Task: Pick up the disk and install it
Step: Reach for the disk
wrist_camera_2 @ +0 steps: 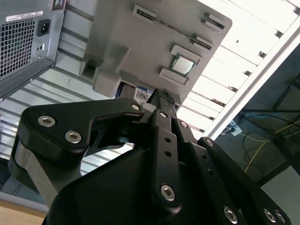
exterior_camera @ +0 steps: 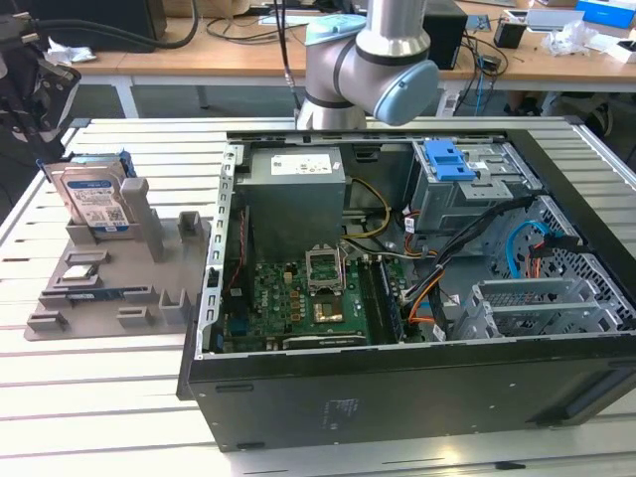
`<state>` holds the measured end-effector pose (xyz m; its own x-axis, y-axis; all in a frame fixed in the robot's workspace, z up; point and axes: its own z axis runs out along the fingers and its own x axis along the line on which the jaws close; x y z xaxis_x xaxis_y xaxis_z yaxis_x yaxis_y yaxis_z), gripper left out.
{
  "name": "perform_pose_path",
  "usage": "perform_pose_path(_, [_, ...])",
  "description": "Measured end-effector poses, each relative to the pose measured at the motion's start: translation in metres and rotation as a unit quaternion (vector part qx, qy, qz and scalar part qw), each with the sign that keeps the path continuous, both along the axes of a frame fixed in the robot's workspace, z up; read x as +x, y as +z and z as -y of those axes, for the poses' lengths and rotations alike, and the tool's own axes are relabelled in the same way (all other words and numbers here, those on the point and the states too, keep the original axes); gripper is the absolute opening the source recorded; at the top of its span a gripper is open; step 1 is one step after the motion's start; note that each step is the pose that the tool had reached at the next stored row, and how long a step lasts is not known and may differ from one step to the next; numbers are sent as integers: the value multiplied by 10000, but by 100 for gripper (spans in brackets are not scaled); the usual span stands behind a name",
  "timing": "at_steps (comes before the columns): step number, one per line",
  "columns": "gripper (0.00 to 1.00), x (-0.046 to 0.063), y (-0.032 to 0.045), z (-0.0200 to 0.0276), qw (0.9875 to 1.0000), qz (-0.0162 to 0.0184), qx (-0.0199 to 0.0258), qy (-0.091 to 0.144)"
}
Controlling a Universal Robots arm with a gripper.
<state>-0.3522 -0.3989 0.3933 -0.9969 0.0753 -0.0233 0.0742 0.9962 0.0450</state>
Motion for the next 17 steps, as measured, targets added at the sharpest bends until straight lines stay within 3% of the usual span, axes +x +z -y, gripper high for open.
perform_pose_path(17, [10, -239, 0, -1, 10000, 0, 1, 0])
